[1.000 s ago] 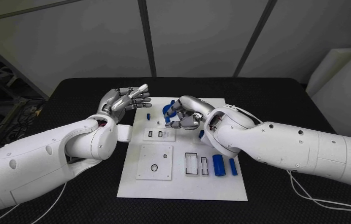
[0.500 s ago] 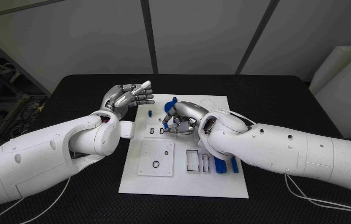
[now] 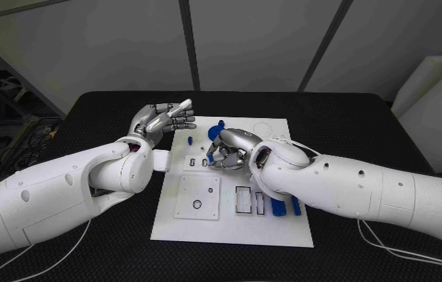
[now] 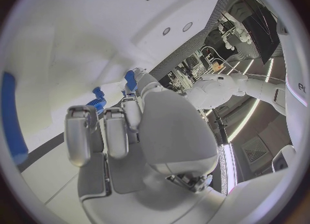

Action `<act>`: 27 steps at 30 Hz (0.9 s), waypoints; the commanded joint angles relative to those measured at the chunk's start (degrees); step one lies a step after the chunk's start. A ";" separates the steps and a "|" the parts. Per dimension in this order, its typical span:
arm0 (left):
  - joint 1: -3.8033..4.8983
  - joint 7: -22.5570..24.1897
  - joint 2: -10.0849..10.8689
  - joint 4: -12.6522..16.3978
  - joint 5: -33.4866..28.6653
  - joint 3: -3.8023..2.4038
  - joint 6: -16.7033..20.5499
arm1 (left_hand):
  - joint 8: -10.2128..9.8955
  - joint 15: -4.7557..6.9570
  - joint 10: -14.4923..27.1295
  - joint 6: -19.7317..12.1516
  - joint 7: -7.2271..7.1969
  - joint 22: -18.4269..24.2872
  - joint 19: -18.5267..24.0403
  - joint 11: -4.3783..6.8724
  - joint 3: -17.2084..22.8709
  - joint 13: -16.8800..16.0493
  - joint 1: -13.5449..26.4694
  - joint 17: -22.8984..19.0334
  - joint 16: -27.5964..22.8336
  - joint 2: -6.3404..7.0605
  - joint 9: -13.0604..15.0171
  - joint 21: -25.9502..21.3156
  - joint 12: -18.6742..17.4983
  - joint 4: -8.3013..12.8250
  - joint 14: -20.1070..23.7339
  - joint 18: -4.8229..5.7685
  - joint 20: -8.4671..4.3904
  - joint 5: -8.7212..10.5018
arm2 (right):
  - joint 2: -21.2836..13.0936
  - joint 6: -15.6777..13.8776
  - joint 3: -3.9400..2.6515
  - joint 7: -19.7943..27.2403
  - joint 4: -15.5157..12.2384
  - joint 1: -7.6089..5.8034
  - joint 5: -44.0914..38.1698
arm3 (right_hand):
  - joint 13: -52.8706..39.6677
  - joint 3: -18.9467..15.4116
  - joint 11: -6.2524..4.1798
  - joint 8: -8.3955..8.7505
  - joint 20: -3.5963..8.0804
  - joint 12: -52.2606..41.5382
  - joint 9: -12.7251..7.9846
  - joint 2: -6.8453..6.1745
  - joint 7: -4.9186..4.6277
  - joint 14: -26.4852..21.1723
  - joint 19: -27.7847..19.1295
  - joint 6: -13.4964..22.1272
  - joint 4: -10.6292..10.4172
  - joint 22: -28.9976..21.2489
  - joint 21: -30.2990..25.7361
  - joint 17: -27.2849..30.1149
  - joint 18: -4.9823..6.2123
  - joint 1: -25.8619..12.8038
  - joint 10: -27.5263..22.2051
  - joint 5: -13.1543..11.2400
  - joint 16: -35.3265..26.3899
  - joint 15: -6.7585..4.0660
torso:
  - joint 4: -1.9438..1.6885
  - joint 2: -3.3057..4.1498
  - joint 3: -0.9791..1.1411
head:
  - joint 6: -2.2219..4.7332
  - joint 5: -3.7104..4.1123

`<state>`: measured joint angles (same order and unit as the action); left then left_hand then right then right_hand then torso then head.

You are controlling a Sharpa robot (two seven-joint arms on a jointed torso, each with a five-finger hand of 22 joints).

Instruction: Assemble the parts on the task board

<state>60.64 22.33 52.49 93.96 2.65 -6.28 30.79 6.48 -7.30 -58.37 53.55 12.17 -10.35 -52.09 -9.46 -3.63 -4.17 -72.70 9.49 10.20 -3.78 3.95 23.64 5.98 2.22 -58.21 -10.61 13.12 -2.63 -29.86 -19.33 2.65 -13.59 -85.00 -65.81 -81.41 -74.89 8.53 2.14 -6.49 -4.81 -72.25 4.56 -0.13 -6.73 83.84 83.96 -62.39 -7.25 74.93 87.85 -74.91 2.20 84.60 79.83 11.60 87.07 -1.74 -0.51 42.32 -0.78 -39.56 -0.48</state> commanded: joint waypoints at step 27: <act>0.11 0.18 -0.12 0.17 0.44 -0.06 -0.43 | -0.27 -0.11 -0.16 0.18 0.25 0.08 0.39 -0.30 -0.27 -0.01 -0.25 0.07 -0.19 -0.51 -0.03 -0.28 -0.11 0.07 -0.21 0.27 0.16 -0.14 | 0.76 3.99 0.38 -2.03 1.08 0.27 -1.81 | 1.26 0.62 0.21 0.40 0.05 1.73 -0.24 -0.25 -0.54 5.01 2.66 0.91 0.11 10.64 0.14 -9.94 -1.10 -0.60 -1.21 -0.17 0.13 0.13 | 0.08 -0.02 0.02 | -0.55 -0.11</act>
<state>60.65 22.28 52.43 94.01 2.65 -6.28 30.78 6.48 -7.30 -58.37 53.55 12.17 -10.35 -52.09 -9.46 -3.63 -4.17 -72.70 9.48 10.20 -3.78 3.95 23.64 5.98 2.22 -58.21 -10.61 13.12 -2.63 -29.05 -17.91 2.73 -14.12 -84.22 -65.76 -82.58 -74.55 8.76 2.45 -6.44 -4.81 -70.65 4.39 -0.15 -6.86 83.84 83.96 -61.47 -7.22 74.92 87.85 -74.90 2.20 84.61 79.08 11.25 87.06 -1.74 -0.43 42.31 -0.76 -40.08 -0.64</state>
